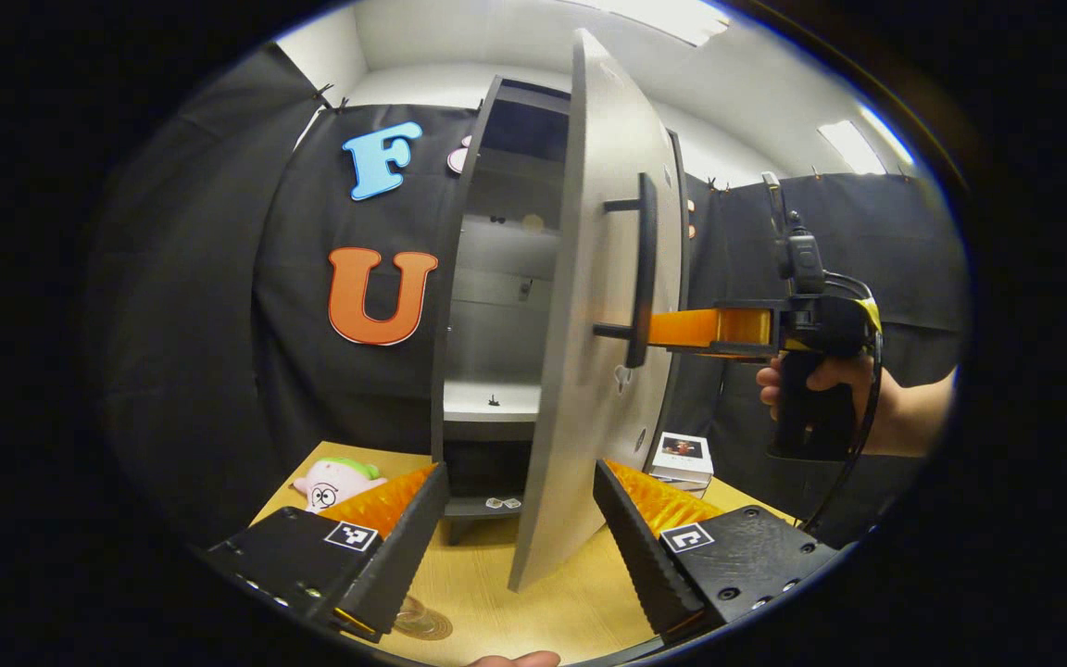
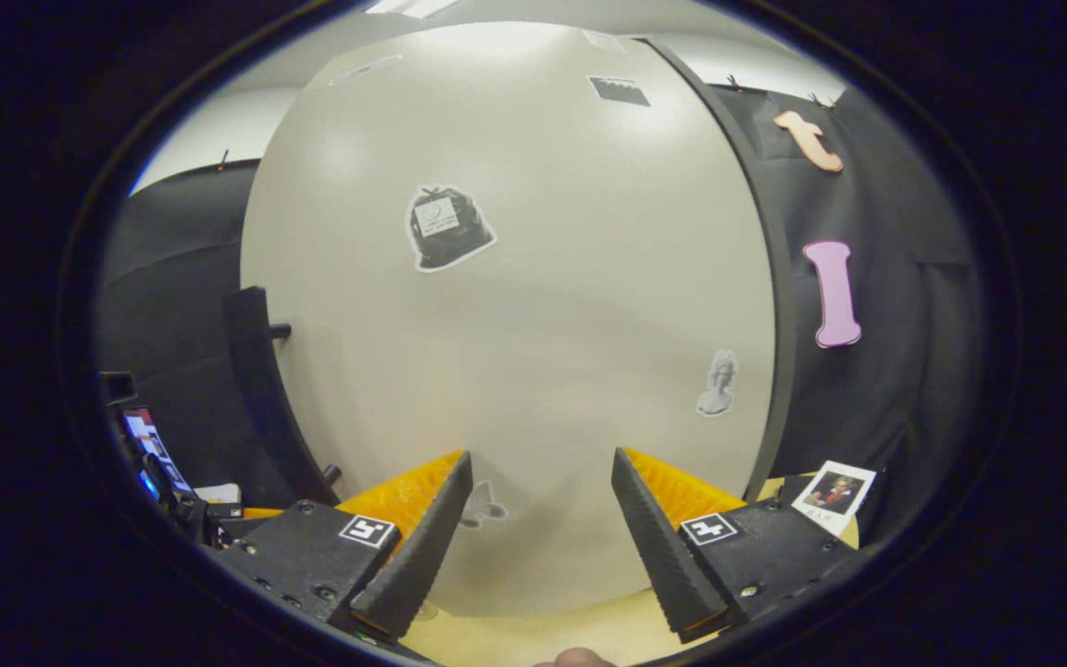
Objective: Open the cabinet door with the right hand, grasp the bottle in the cabinet with the left hand and place it on the coaster, then close the cabinet door with the right hand.
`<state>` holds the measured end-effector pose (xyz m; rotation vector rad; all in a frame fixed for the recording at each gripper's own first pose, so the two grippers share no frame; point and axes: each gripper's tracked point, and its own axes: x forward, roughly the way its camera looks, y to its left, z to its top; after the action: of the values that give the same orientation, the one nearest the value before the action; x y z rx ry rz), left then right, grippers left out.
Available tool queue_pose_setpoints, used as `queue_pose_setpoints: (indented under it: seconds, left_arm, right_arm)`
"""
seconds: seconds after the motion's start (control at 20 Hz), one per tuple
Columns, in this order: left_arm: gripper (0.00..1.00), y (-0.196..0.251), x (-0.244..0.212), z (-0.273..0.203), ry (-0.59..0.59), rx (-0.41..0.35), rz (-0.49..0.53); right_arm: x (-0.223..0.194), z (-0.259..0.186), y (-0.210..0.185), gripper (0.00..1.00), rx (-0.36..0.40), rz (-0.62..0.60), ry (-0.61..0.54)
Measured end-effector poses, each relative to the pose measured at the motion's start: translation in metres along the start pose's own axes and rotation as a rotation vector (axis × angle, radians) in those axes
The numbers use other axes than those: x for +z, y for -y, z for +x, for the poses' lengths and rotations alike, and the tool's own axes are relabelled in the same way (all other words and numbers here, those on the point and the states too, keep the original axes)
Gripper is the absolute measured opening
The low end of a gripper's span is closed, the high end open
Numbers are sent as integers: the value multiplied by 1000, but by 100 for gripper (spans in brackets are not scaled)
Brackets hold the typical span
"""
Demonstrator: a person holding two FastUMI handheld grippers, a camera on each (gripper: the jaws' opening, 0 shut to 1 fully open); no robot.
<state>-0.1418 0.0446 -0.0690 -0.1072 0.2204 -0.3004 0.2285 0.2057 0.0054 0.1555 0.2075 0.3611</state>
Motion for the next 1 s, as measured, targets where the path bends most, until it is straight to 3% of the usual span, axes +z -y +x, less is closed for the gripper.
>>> queue_pose_setpoints:
  seconds: [0.15,0.2,0.25,0.4,0.65,0.75,0.8,1.0]
  left_arm:
    - [95,-12,-9,-3,-3,-17,-28]
    - [100,-16,-12,-2,-12,-12,-33]
    - [95,-19,-15,-2,-23,-5,-39]
    - [95,-21,-11,6,-24,38,-58]
    - [95,-35,14,31,-14,240,-47]
    - [95,-31,17,45,-38,256,-46]
    - [95,-29,23,48,-33,263,-33]
    - [95,-22,61,55,53,302,60]
  right_arm:
    - [0,21,-3,97,-28,17,-15]
    - [-1,21,-2,94,-34,19,-17]
    - [-2,21,-1,95,-34,18,-20]
    - [-6,17,20,94,-57,-7,-37]
    - [-13,-23,60,97,-73,101,-18]
    - [-31,-46,90,94,-205,96,-20]
    - [-41,-55,103,98,-263,78,-27]
    - [-42,-73,114,99,-321,81,13]
